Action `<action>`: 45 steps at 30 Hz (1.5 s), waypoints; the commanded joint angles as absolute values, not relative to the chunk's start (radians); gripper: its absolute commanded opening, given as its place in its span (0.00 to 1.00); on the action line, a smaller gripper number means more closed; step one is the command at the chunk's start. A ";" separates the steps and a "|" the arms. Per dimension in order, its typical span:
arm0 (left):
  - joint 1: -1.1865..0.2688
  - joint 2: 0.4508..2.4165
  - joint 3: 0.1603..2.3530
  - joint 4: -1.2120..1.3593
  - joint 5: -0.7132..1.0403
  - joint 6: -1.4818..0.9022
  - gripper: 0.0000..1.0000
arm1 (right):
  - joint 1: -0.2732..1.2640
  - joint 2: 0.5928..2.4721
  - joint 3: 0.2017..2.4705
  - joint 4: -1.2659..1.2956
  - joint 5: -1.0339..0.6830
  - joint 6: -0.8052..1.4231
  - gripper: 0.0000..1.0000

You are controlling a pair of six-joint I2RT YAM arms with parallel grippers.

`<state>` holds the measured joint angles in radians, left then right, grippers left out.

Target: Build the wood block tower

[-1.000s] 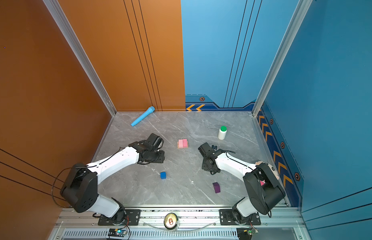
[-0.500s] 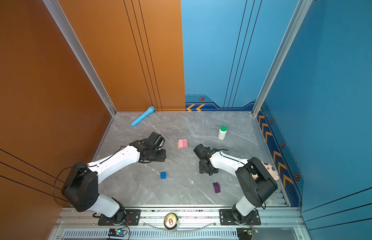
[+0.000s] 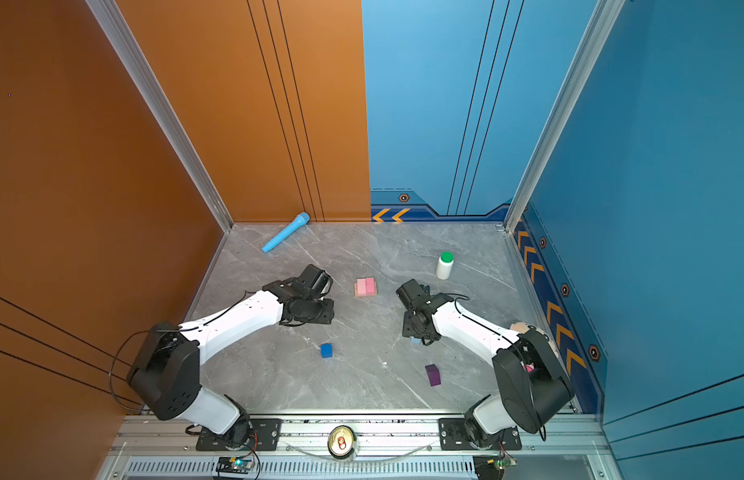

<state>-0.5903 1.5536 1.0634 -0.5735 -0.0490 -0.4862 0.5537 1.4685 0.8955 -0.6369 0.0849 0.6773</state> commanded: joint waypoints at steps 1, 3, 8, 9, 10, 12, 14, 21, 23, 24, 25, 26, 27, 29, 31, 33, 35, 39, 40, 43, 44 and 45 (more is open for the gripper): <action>-0.598 1.566 1.088 -0.596 -0.054 -0.477 0.52 | 0.542 1.460 0.886 -0.617 0.032 0.724 0.60; -0.598 1.566 1.086 -0.595 -0.057 -0.478 0.52 | 0.541 1.468 0.895 -0.628 0.025 0.724 0.59; -0.595 1.568 1.086 -0.595 -0.055 -0.475 0.52 | 0.541 1.483 0.905 -0.656 0.029 0.721 0.59; -0.594 1.568 1.086 -0.594 -0.055 -0.476 0.52 | 0.540 1.485 0.905 -0.657 0.030 0.720 0.59; -0.594 1.566 1.083 -0.595 -0.055 -0.476 0.52 | 0.540 1.489 0.902 -0.658 0.032 0.718 0.59; -0.595 1.562 1.081 -0.592 -0.052 -0.476 0.52 | 0.536 1.498 0.898 -0.660 0.030 0.716 0.59; -0.595 1.555 1.074 -0.586 -0.051 -0.476 0.52 | 0.534 1.505 0.895 -0.660 0.028 0.715 0.59; -0.592 1.533 1.056 -0.573 -0.046 -0.477 0.52 | 0.534 1.514 0.894 -0.650 0.030 0.724 0.59; -0.590 1.525 1.046 -0.563 -0.042 -0.478 0.52 | 0.534 1.518 0.896 -0.650 0.028 0.726 0.58; -0.589 1.523 1.042 -0.560 -0.040 -0.478 0.52 | 0.535 1.518 0.896 -0.650 0.026 0.728 0.57; -0.586 1.520 1.039 -0.556 -0.037 -0.479 0.52 | 0.535 1.519 0.895 -0.650 0.027 0.730 0.56; -0.585 1.520 1.037 -0.555 -0.035 -0.478 0.52 | 0.537 1.521 0.898 -0.649 0.028 0.731 0.56; -0.583 1.519 1.037 -0.554 -0.034 -0.477 0.52 | 0.537 1.522 0.898 -0.650 0.027 0.731 0.54; -0.580 1.518 1.037 -0.553 -0.030 -0.474 0.52 | 0.539 1.524 0.899 -0.650 0.029 0.735 0.51; -0.579 1.516 1.037 -0.546 -0.028 -0.476 0.52 | 0.540 1.528 0.895 -0.650 0.032 0.736 0.50; -0.576 1.516 1.037 -0.546 -0.024 -0.475 0.52 | 0.539 1.535 0.893 -0.650 0.034 0.736 0.50; -0.574 1.515 1.037 -0.546 -0.024 -0.474 0.52 | 0.540 1.544 0.895 -0.648 0.036 0.736 0.49; -0.572 1.513 1.037 -0.546 -0.025 -0.473 0.52 | 0.538 1.554 0.901 -0.649 0.041 0.732 0.45; -0.572 1.512 1.037 -0.546 -0.025 -0.474 0.52 | 0.537 1.558 0.902 -0.649 0.041 0.731 0.45; -0.569 1.512 1.037 -0.546 -0.025 -0.473 0.52 | 0.535 1.570 0.905 -0.647 0.040 0.727 0.43; -0.569 1.512 1.037 -0.546 -0.025 -0.474 0.52 | 0.535 1.574 0.906 -0.646 0.039 0.727 0.43; -0.568 1.512 1.023 -0.546 -0.023 -0.474 0.52 | 0.536 1.577 0.908 -0.644 0.036 0.727 0.41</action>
